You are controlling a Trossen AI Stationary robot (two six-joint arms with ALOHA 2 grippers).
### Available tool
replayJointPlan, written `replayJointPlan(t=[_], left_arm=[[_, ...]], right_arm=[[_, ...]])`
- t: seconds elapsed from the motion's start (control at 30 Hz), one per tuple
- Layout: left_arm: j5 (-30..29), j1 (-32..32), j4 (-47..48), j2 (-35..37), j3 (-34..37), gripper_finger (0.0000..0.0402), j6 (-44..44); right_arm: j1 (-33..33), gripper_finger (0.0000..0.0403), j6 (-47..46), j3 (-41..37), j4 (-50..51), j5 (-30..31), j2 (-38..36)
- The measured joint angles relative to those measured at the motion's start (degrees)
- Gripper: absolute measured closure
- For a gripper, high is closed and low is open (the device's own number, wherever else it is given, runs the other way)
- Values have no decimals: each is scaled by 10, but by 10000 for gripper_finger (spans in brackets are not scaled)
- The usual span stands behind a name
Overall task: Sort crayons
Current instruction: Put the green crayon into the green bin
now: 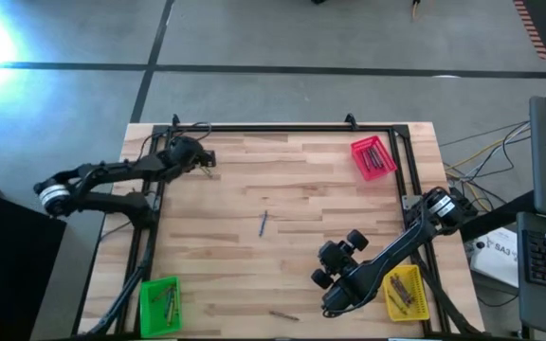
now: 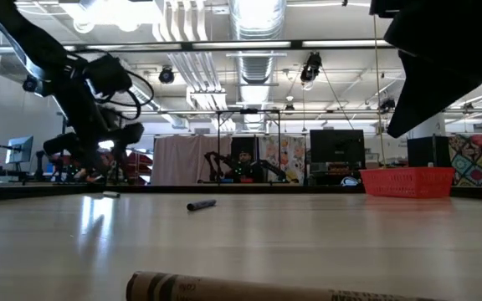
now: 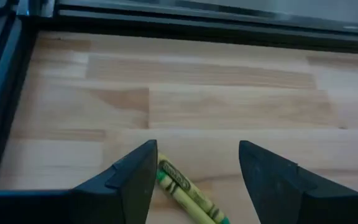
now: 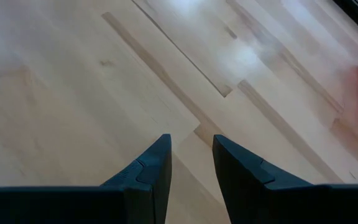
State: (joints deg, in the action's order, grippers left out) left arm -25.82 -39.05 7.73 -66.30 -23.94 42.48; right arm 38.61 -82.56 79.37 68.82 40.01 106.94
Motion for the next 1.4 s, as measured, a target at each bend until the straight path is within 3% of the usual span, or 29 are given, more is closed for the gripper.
replayJointPlan(t=[0.2,0.4,0.67,0.83,1.13,1.4], left_arm=[[29,0,8,-95,-44,192,4],[27,0,105,-193,-101,192,36],[17,1,131,-247,-142,200,-11],[20,7,132,-262,-163,245,-44],[23,12,121,-280,-166,387,-101],[20,38,130,-263,-173,384,-118]], right_arm=[[0,292,1,-4,-1,-1,0],[0,292,2,-4,4,-8,0],[0,292,8,-4,10,-15,0],[0,292,8,-5,11,-15,0],[0,292,12,-8,12,-15,0],[0,292,15,-8,12,-15,0]])
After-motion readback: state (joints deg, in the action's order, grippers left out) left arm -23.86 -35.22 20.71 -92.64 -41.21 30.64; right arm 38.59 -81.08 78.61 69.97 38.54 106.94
